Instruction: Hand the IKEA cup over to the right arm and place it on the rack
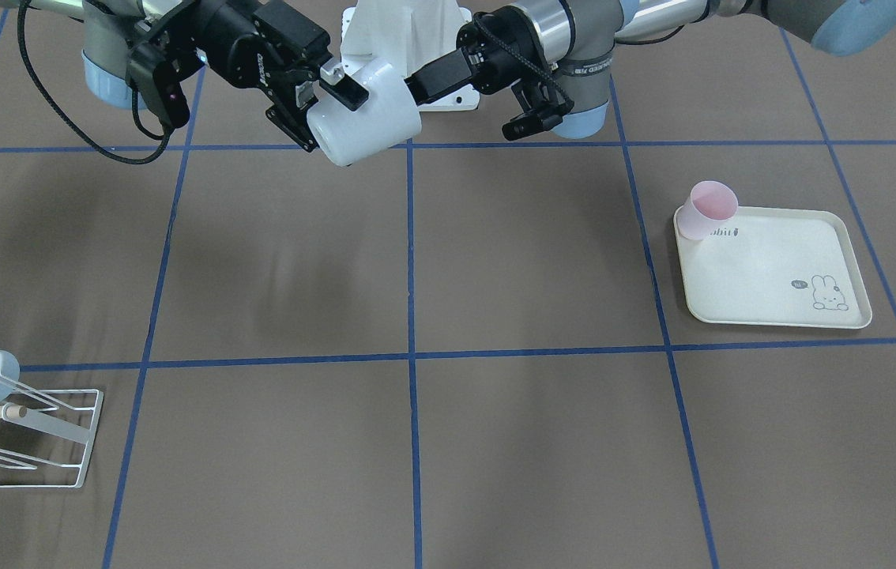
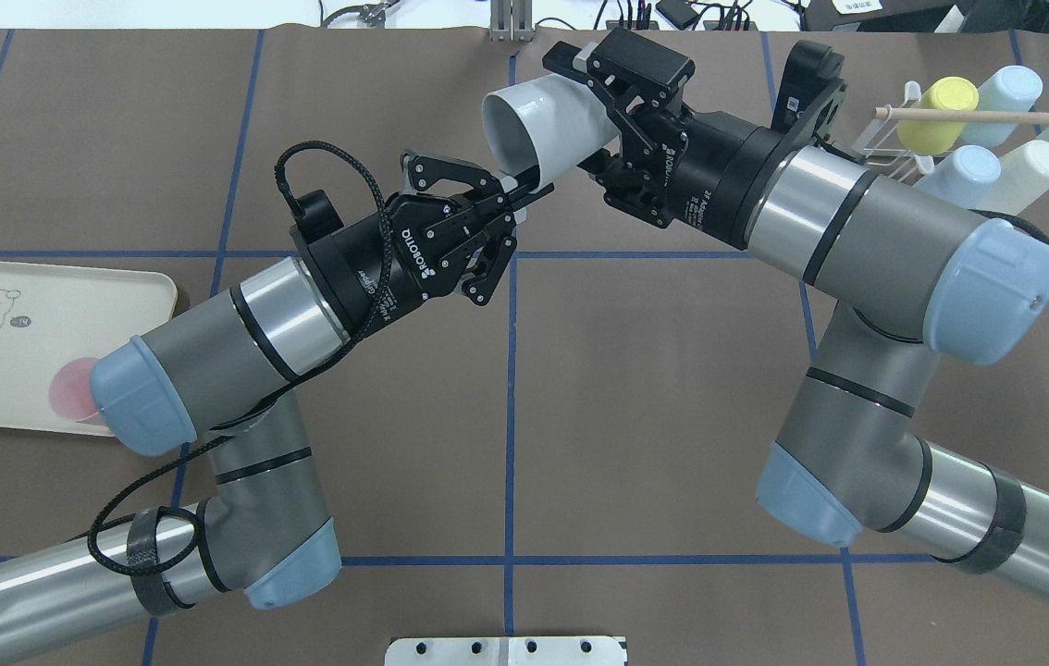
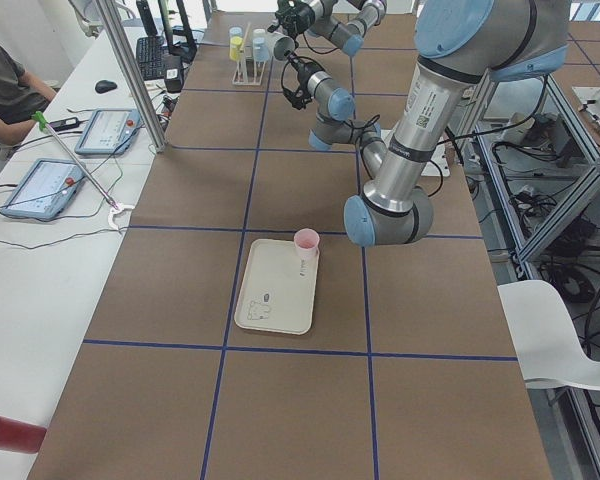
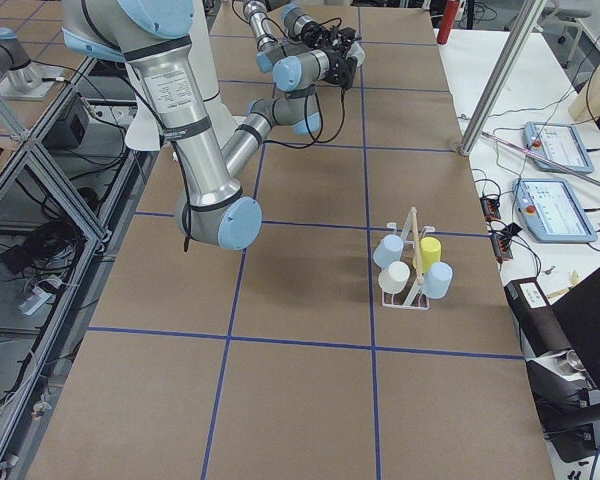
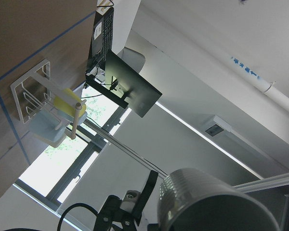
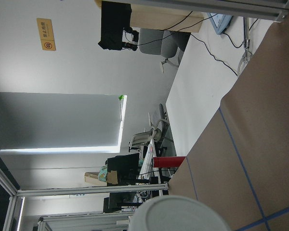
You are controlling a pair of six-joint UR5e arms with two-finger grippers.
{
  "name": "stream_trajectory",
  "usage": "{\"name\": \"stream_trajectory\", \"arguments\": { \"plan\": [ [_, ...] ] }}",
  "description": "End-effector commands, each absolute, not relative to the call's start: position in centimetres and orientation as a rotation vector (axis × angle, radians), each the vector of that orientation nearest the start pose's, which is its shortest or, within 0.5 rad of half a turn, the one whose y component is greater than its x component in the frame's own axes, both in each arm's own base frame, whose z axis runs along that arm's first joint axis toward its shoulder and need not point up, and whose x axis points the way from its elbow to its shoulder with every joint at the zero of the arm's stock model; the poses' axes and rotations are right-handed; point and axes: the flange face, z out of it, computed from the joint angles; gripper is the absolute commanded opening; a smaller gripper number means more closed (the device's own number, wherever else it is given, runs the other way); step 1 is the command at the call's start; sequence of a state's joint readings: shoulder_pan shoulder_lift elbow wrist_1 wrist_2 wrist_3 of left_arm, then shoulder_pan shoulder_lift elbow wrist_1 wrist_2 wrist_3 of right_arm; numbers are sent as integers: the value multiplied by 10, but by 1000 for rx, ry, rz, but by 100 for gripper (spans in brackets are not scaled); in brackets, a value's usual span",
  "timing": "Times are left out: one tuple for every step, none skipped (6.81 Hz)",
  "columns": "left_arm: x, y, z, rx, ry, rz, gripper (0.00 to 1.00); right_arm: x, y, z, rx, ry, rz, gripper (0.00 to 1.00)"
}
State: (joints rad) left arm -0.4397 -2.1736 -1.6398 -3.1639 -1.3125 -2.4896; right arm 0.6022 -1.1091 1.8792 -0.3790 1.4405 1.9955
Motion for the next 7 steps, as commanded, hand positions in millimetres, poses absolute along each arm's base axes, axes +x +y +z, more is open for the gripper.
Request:
{"name": "stream_trajectory", "arguments": {
  "plan": [
    [437,-380,130,-429,2410,-953,45,-347,-417,143,259,-2041,793,0],
    [436,-380,129,-426,2409,-955,99,-345,-417,143,265,-2050,790,0],
    [435,-379,130,-426,2410,-954,100,-345,-417,143,271,-2048,786,0],
    [433,-378,129,-429,2414,-950,100,-343,-419,144,281,-2046,791,0],
    [432,-379,128,-426,2416,-952,100,-340,-421,144,295,-2045,803,0],
    [432,-379,129,-423,2416,-951,100,-341,-421,145,298,-2039,810,0],
    [429,-381,130,-419,2419,-950,100,-341,-422,145,317,-2031,805,0]
  ]
}}
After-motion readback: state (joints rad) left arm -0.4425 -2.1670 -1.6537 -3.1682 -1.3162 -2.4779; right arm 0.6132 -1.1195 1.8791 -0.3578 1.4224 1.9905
